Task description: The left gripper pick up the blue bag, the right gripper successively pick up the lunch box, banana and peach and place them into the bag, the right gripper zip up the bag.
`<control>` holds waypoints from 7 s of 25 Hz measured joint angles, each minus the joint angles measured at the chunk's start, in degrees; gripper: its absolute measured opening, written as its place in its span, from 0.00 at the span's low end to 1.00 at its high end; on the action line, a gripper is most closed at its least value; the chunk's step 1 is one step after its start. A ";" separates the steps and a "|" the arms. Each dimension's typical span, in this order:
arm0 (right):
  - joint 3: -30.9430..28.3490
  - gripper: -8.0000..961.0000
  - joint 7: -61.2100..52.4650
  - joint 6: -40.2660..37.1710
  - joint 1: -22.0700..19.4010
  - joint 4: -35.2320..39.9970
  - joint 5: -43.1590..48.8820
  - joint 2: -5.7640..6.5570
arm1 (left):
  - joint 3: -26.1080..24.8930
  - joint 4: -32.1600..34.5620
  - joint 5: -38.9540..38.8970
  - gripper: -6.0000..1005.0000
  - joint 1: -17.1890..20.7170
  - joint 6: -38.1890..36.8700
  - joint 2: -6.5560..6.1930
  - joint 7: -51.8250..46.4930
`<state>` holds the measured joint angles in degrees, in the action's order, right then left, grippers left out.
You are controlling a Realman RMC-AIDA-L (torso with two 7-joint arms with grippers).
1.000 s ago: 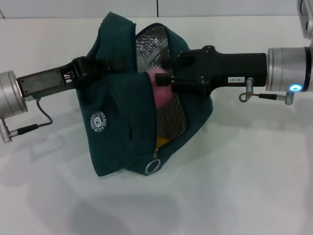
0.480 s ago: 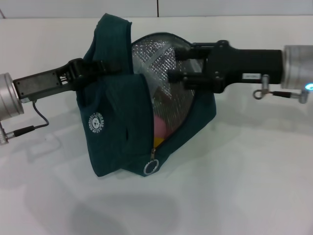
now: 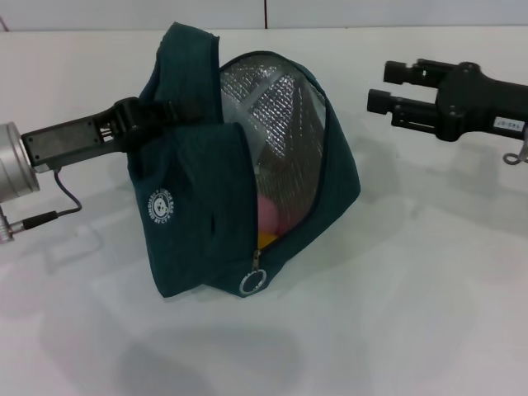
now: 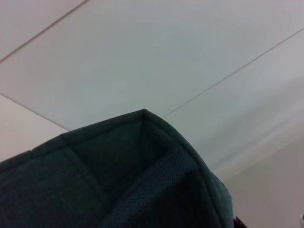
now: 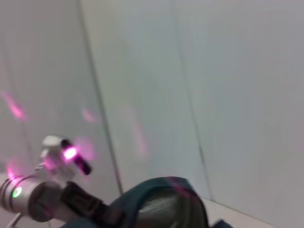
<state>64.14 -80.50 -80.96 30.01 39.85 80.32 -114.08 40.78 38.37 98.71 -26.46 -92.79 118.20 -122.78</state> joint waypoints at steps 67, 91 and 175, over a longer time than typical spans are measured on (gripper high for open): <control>12.47 0.64 -7.28 12.74 2.65 -7.44 -7.51 -1.94 | 0.05 -3.84 0.09 0.04 -1.45 -0.02 0.97 0.79; 15.48 0.59 -8.63 12.49 5.83 -13.30 -12.07 -2.11 | 0.36 -3.83 0.07 0.04 -1.35 -0.29 1.05 0.79; 2.25 0.67 2.30 -14.89 -6.74 -8.28 -12.68 3.02 | 6.06 -8.80 -2.39 0.04 0.02 1.65 1.42 2.27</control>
<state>66.38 -78.20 -95.85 23.27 31.57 67.64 -111.06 46.84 29.58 96.31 -26.44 -91.14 119.63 -120.51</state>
